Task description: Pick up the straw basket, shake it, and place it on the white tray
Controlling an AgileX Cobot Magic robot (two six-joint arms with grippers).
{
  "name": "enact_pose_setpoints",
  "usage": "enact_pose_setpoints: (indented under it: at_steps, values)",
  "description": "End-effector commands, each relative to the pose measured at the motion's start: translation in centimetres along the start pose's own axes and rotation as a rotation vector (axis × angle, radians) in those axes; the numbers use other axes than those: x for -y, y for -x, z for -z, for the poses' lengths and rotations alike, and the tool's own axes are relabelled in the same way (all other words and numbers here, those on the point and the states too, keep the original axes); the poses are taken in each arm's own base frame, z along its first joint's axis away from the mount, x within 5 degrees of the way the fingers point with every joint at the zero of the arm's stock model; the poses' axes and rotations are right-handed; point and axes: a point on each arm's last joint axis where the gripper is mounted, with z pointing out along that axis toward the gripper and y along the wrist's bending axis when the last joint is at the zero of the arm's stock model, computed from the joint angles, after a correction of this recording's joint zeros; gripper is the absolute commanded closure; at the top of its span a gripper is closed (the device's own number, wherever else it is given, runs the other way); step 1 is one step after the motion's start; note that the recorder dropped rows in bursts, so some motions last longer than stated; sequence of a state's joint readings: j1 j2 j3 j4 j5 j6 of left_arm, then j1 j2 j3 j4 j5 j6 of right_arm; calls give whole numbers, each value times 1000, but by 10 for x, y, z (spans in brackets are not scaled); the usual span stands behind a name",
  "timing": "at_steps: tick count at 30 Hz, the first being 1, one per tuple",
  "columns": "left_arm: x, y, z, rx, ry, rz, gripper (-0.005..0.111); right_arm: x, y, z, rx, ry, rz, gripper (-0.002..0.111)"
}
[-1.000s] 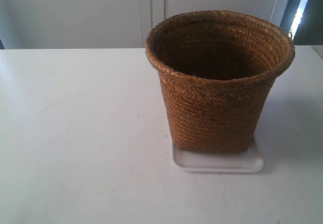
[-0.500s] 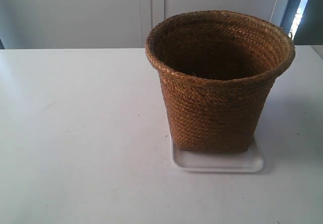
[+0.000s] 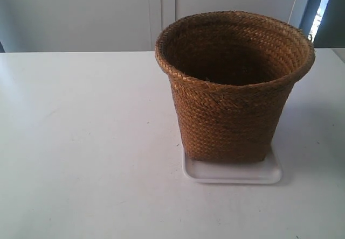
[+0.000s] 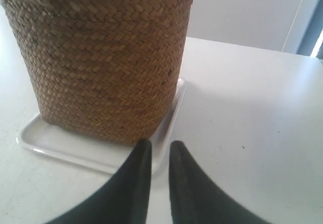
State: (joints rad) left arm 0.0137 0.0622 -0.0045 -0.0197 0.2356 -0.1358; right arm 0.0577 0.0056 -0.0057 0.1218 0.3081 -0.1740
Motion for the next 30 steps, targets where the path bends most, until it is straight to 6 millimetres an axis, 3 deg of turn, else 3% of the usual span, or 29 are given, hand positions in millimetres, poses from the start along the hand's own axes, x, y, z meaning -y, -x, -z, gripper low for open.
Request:
enact_pose_setpoints:
  at_steps: [1,30]
  values:
    - [0,-1,0,-1,0,10,107,0,-3,0,-19,0,44,95]
    - [0,-1,0,-1,0,8,107,0,-5,0,-37,5,39,95]
